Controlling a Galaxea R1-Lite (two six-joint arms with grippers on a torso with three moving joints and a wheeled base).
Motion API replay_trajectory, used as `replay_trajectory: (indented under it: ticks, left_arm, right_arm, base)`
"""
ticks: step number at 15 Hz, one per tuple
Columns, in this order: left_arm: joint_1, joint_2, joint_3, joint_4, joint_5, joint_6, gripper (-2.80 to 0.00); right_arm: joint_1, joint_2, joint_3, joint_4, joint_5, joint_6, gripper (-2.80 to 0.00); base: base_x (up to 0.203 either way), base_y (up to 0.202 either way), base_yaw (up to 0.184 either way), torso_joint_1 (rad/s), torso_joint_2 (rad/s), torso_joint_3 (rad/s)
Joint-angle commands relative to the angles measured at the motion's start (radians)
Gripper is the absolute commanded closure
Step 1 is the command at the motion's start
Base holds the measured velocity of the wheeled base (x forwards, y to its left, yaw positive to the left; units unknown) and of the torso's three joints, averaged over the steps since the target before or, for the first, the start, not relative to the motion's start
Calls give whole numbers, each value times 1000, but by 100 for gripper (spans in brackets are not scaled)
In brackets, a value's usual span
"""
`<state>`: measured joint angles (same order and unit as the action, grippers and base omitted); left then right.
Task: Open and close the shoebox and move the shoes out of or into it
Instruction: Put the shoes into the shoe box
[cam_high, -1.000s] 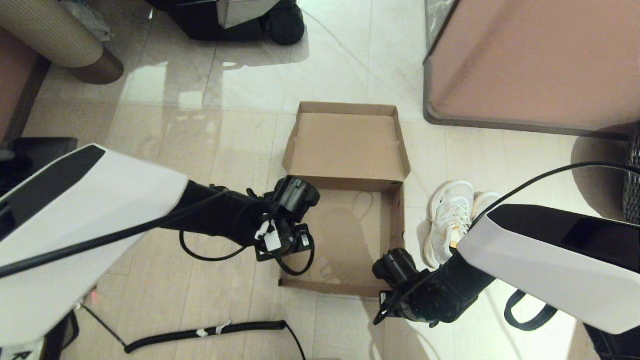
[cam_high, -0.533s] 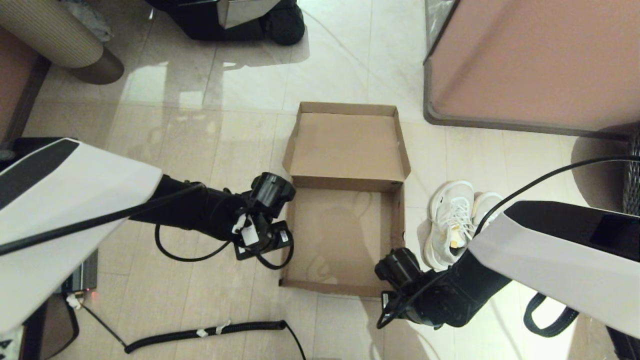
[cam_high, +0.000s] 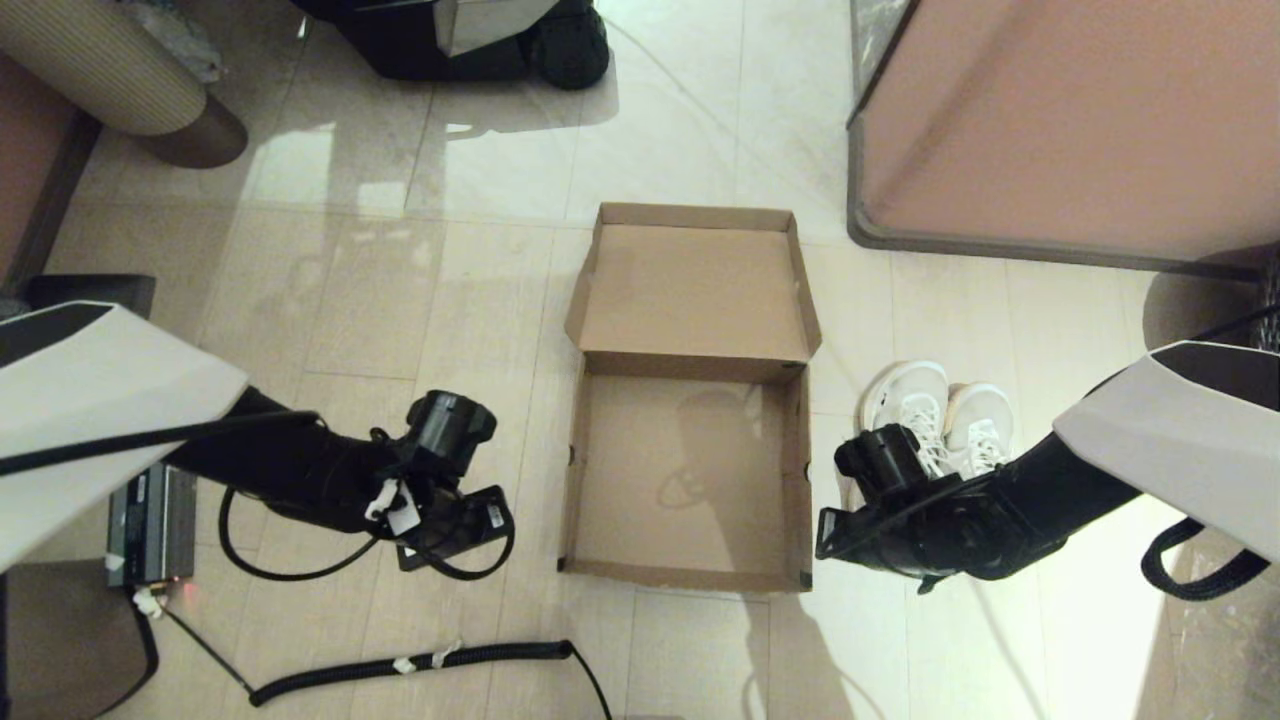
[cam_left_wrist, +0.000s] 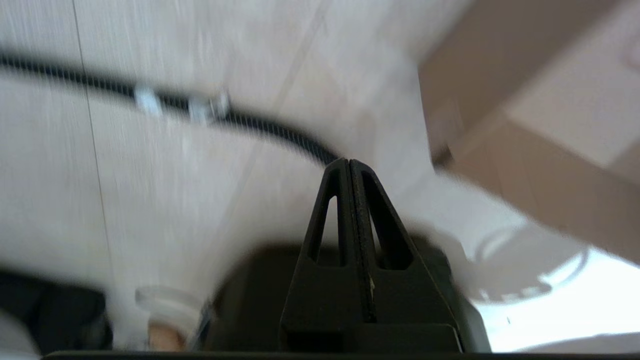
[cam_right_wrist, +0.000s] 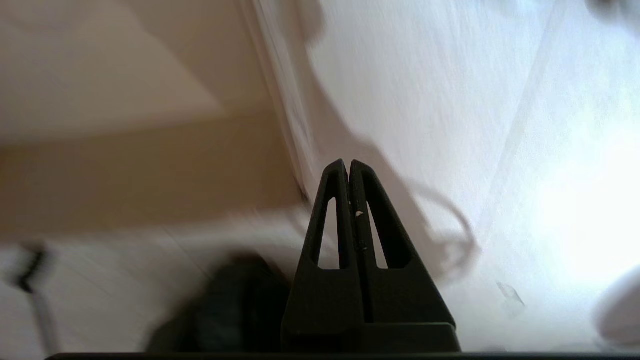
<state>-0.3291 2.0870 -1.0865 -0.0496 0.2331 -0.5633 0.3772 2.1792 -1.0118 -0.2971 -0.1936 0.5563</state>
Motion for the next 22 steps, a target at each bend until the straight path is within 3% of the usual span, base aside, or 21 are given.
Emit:
replay_trajectory:
  ticks: [1,5,8,14,16,18,19,21,22]
  left_arm:
    - [46,11,39,-76,-11,44,0]
    - [34,-40,123,-99,-5,-29,0]
    - [32,-113,250,-127,-11,-67,0]
    - [-14,-140,449,-377,-18,-74,0]
    - [-20,-129,417,-386,-19,-67,0]
    - [-20,-123,307,-382,-27,-42,0]
    - [-19,-115,243,-378,-37,-11,0]
    - [-14,-74,130,-375,-62,130,0]
    - [-11,-38,66,-374,-69,170,0]
  right_arm:
    - [-18,-24,-38,6,64,-33,0]
    - [25,-93,15,37,70,-106,0]
    - [116,-156,27,200,18,-113,0]
    - [153,-157,122,204,-3,-96,0]
    - [170,-141,124,202,-4,-64,0]
    - [157,-95,98,192,-5,-18,0]
    - [147,-70,70,165,-8,9,0]
    - [126,-51,-28,105,-22,24,0]
    - [120,-38,-81,91,-25,27,0]
  base:
    - [0,0,0,0,0,0]
    - [0,0,0,0,0,0]
    - [0,0,0,0,0,0]
    - [0,0,0,0,0,0]
    - [0,0,0,0,0,0]
    - [0,0,0,0,0,0]
    - [0,0,0,0,0,0]
    - [0,0,0,0,0,0]
    - [0,0,0,0,0,0]
